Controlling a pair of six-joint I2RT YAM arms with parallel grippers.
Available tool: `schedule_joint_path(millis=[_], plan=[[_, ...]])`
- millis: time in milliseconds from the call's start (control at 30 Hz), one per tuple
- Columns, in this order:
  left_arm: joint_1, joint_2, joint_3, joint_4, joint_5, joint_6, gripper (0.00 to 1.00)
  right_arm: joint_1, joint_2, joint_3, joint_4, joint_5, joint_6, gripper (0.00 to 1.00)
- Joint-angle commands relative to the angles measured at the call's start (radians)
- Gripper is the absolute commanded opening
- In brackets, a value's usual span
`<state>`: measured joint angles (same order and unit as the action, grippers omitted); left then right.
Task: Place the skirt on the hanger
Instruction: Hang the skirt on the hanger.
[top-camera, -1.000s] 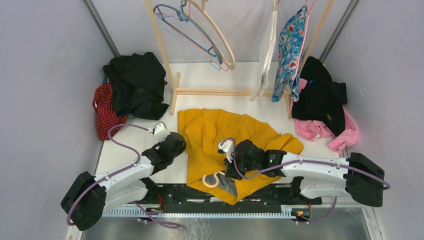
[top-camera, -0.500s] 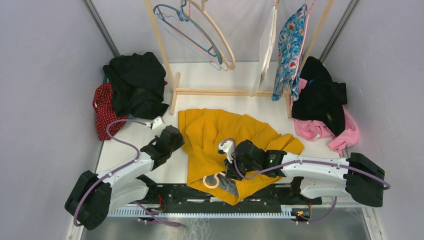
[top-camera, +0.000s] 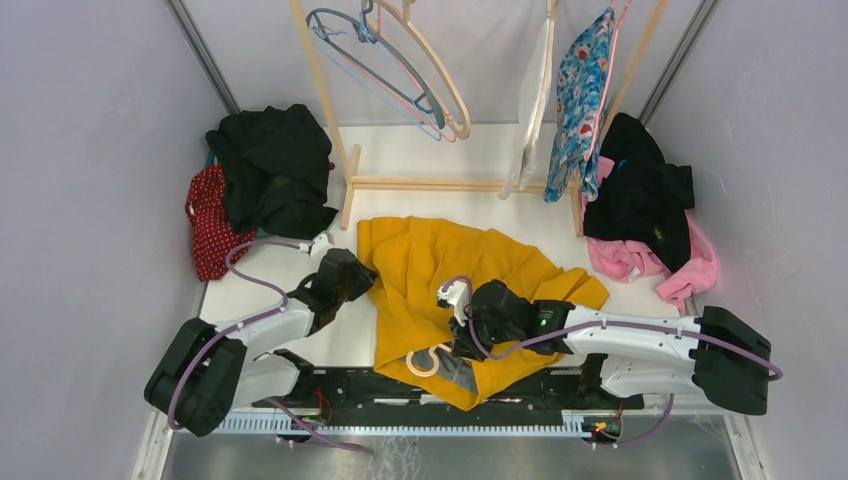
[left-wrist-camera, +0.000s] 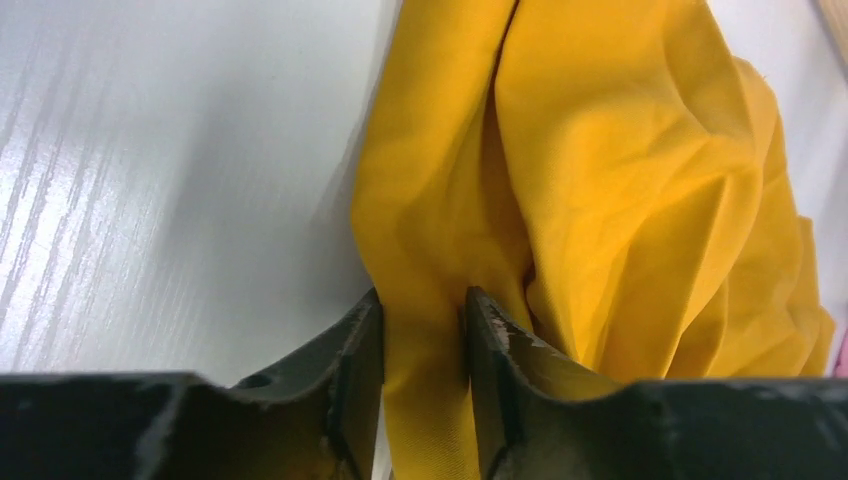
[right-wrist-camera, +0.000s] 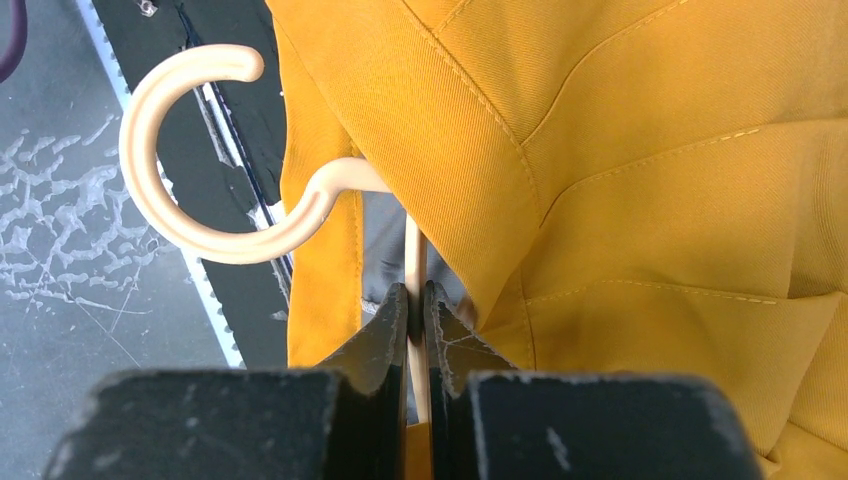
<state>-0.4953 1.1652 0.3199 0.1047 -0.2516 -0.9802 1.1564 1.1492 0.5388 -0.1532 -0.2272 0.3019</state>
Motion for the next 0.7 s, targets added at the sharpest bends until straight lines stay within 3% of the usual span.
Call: schedule_joint_path(millis=[0,100,233,400,667], plan=[[0.027,0.015,-0.042,0.057,0.035,-0.025,0.35,0.002,-0.042,-0.002,-0.008,0.005,0.015,0.01],[0.048,-0.007,-0.027,0.041,0.023,-0.005,0.17,0.003,-0.054,-0.004,-0.017,0.004,0.015,0.01],[0.068,-0.037,0.029,-0.024,0.001,0.034,0.05,0.003,-0.067,0.000,-0.033,0.002,0.014,0.01],[0.093,-0.054,0.103,-0.067,-0.017,0.078,0.03,0.003,-0.069,0.001,-0.049,-0.009,0.015,0.01],[0.118,0.076,0.197,-0.024,0.032,0.121,0.03,0.028,-0.035,0.018,-0.058,-0.046,0.013,0.01]])
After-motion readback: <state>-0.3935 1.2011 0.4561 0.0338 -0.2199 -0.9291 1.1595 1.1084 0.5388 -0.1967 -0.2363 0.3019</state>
